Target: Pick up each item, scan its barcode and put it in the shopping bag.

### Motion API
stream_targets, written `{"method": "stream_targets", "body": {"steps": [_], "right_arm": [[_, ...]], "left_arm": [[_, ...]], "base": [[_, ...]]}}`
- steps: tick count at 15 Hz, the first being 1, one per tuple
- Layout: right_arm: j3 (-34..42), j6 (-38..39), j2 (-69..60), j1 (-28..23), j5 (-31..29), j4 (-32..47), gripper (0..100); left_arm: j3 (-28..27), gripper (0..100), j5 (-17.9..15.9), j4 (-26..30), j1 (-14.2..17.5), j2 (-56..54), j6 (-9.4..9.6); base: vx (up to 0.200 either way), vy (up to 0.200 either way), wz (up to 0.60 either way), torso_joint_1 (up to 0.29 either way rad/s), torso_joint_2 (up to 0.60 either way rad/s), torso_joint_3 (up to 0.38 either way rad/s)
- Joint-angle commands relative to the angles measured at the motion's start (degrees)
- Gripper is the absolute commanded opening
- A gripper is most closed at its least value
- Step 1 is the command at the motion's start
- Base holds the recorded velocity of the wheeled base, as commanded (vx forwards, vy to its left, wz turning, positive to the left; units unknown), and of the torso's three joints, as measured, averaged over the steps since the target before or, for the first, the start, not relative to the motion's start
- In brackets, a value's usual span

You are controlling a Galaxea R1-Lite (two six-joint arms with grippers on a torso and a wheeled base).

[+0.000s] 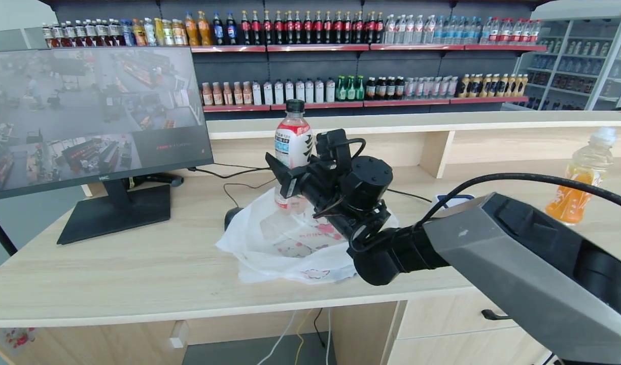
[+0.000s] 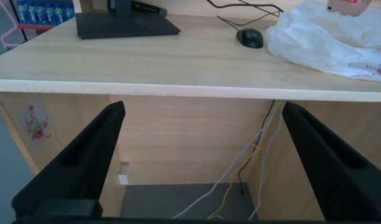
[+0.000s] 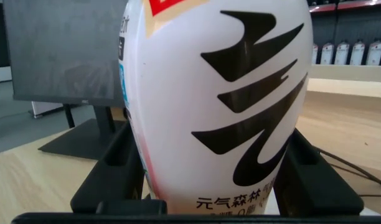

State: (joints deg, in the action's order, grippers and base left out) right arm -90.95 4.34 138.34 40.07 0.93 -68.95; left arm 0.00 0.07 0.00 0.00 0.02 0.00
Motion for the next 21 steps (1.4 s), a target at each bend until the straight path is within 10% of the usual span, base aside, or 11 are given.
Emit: {"method": "stream_targets", "body": {"steps": [1,21], "right_arm": [[-6.2,0.0,4.6,0.1,-1.7,2.3,0],[-5.9,-1.4,14.1,-0.6,-1.6,-4.3,0]], "left_arm": [[0.0,100,0.0,0.0,0.0,0.0,0.00],[0.0,100,0.0,0.0,0.0,0.0,0.00]], "base": [[0.000,0.000,0.00,0.000,0.00,0.000],[0.000,0.000,0.00,0.000,0.00,0.000]]}}
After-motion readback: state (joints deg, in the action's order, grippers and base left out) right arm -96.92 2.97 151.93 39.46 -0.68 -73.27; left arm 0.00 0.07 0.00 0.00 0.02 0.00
